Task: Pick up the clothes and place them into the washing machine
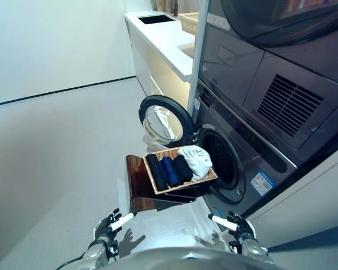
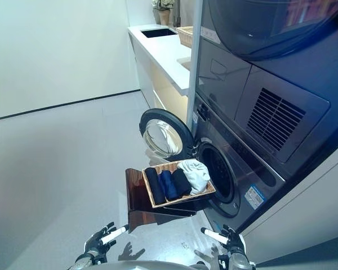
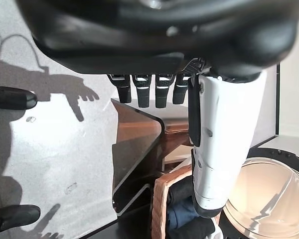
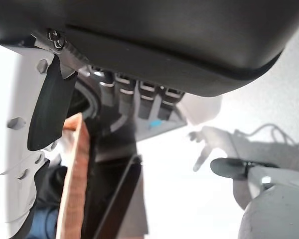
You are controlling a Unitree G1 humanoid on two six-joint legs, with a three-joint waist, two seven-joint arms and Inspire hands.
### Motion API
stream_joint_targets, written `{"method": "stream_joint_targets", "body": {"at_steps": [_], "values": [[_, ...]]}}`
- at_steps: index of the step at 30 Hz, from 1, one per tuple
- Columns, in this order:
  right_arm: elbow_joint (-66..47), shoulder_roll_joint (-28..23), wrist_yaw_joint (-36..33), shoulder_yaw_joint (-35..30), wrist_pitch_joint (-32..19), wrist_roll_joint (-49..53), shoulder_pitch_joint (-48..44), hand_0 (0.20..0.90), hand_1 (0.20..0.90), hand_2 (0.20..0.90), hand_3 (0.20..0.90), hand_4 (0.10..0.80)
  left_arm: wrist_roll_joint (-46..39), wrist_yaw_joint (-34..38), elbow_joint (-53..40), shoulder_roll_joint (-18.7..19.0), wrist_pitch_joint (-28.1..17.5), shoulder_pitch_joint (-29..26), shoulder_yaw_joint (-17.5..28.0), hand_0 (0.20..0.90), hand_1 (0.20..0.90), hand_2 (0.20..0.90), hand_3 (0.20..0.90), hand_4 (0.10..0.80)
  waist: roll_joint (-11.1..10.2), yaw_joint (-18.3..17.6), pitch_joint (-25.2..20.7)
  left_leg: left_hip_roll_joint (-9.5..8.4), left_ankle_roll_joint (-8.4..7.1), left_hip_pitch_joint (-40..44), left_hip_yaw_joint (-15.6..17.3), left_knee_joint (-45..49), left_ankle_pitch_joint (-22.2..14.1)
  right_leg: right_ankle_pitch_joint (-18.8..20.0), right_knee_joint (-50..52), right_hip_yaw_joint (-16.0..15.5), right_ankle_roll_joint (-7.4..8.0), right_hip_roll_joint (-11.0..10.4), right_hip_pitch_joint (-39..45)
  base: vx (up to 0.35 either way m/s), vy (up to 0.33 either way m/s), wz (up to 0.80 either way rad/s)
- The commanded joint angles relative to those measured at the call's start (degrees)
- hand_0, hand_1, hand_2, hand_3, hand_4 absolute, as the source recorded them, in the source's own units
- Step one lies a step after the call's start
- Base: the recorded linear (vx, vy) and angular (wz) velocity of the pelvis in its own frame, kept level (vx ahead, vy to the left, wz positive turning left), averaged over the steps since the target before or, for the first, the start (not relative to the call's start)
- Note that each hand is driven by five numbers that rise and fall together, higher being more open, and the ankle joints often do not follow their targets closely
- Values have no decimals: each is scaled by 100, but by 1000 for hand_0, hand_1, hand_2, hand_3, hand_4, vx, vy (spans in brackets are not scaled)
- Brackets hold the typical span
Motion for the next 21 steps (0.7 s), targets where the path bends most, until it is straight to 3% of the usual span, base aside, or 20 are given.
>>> {"method": "stream_joint_targets", "body": {"at_steps": [1, 2, 9, 21], "values": [[128, -117, 53, 81, -394, 0, -594, 900, 900, 900, 900, 800, 120, -36, 155, 168, -414, -517, 154, 900, 900, 900, 900, 800, -211, 144, -65, 68, -259, -252, -685, 378, -217, -25, 394, 292, 14, -88, -357, -31, -17, -11], [172, -115, 56, 88, -395, 8, -609, 900, 900, 900, 900, 800, 87, -31, 166, 154, -418, -538, 161, 900, 900, 900, 900, 800, -219, 167, -64, -32, -235, -313, -921, 399, -263, -20, 426, 330, 1, -75, -417, -36, -18, -15], [240, -108, -2, -74, -364, 45, -550, 900, 900, 900, 900, 800, 248, 39, 187, 180, -422, -507, 110, 900, 900, 900, 900, 800, -177, 70, -201, 78, -213, -190, -491, 23, -112, -17, 338, 226, 64, -153, -321, 22, 25, -5], [277, -39, -16, -62, -339, 38, -566, 900, 900, 900, 900, 800, 234, 58, 128, 129, -377, -493, 85, 900, 900, 900, 900, 800, -159, 55, -179, 11, -163, -18, -380, -28, -208, 51, 251, 239, 150, -261, -239, 7, 13, -1]]}}
